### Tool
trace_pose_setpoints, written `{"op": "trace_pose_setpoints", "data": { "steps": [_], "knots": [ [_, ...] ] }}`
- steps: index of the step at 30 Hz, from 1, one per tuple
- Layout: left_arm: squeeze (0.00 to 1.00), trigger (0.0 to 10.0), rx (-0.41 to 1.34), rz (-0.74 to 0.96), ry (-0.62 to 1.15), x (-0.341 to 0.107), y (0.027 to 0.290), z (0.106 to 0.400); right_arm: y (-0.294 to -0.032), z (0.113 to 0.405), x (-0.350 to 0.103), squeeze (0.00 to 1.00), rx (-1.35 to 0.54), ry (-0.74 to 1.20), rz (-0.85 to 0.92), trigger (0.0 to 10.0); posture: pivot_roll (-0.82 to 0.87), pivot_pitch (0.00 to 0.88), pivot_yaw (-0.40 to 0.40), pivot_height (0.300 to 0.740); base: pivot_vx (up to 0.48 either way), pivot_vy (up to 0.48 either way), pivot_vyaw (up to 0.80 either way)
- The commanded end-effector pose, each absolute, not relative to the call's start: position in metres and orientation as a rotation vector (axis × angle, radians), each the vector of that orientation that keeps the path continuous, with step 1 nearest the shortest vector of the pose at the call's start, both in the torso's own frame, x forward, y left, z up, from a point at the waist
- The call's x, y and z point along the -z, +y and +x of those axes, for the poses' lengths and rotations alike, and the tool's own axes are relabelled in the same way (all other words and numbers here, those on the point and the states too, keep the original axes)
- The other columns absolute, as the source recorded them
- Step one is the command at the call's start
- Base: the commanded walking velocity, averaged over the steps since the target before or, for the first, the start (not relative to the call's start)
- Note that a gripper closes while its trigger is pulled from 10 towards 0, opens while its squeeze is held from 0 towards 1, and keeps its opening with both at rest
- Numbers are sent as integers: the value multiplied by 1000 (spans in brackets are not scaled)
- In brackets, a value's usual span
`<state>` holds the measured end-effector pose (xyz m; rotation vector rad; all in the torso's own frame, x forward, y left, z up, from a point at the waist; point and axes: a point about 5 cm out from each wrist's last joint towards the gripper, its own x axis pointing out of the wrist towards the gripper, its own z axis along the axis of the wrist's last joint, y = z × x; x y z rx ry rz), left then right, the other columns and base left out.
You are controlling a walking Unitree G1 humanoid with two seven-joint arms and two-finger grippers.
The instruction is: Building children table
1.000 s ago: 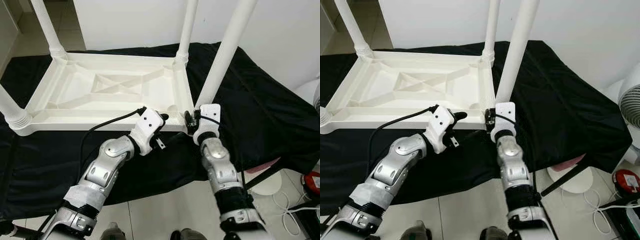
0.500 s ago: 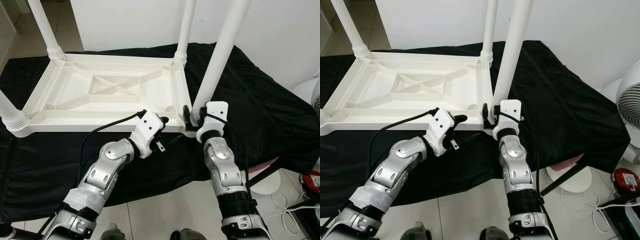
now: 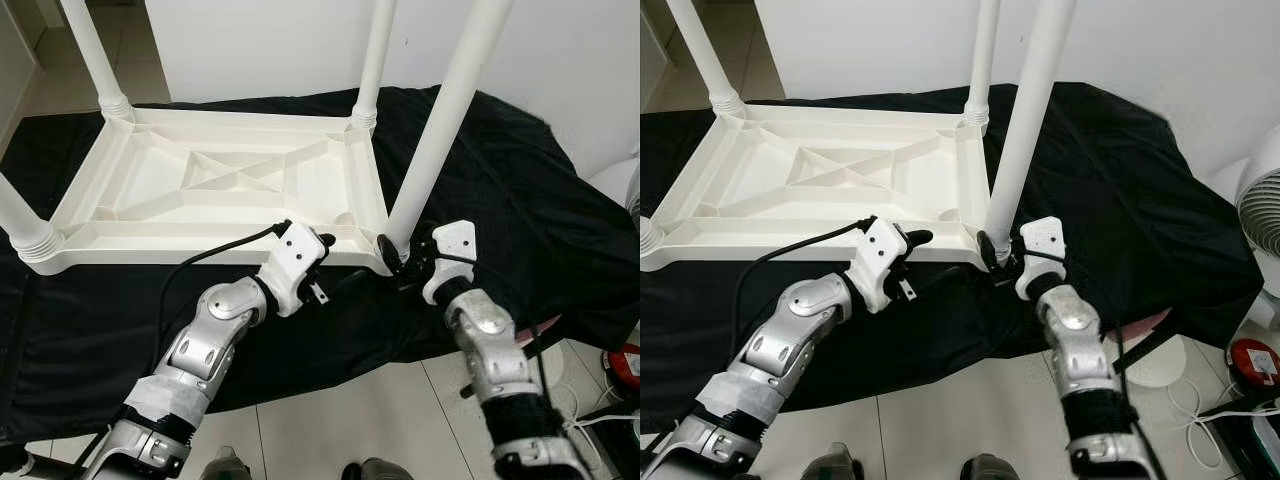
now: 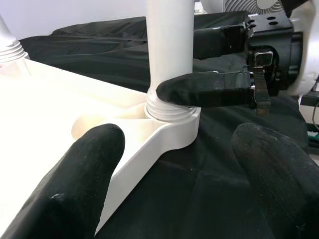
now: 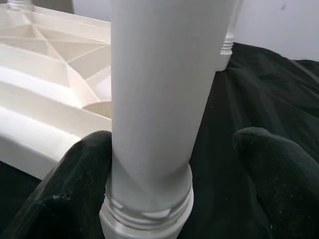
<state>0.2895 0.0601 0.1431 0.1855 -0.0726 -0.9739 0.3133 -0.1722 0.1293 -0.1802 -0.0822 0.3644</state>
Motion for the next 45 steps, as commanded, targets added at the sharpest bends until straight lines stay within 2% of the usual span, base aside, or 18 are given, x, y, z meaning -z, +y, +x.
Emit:
{"op": "trace_pose_setpoints", "data": {
  "steps": [1,10,11,13,14,17,23,33,34,36,37,38,45],
  "knots": [
    [0,10000,990,204,-77,-143,59,290,-180,315,-127,0,-374,-65,-185,10000,3,0,-32,740,0,0,0],
    [0,10000,990,203,-82,-145,58,291,-170,332,-134,0,-552,-49,-243,10000,4,0,-27,740,0,0,0],
    [0,10000,988,204,-83,-145,58,291,-164,335,-134,0,-610,-39,-242,6941,10,0,-29,740,0,0,0],
    [0,10000,988,204,-83,-145,58,291,-164,335,-134,0,-610,-39,-242,6941,10,0,-29,740,0,0,0],
    [0,10000,986,203,-84,-145,58,291,-158,336,-132,0,-658,-25,-225,0,14,0,-31,740,0,0,0],
    [0,10000,977,203,-85,-146,59,291,-150,336,-126,0,-729,5,-201,0,24,0,-34,740,0,0,0],
    [0,10000,964,200,-87,-146,61,291,-150,335,-123,0,-751,19,-155,0,29,0,-37,740,0,0,0],
    [0,10000,962,198,-88,-147,61,292,-156,333,-120,0,-742,30,-143,0,21,0,-30,740,0,0,0],
    [0,10000,967,198,-89,-148,60,293,-157,334,-117,0,-669,39,-158,0,17,0,-27,740,0,0,0],
    [0,10000,967,198,-89,-148,60,293,-157,334,-117,0,-669,39,-158,0,17,0,-27,740,0,0,0],
    [0,10000,969,198,-90,-148,60,293,-157,334,-115,0,-638,50,-174,2627,15,0,-27,740,0,0,0],
    [0,10000,971,197,-89,-148,59,293,-155,335,-111,0,-583,58,-170,10000,10,0,-22,740,0,0,0],
    [0,10000,976,195,-87,-147,59,292,-138,331,-110,0,-467,35,-133,10000,9,0,-21,740,0,0,0]
  ]
}}
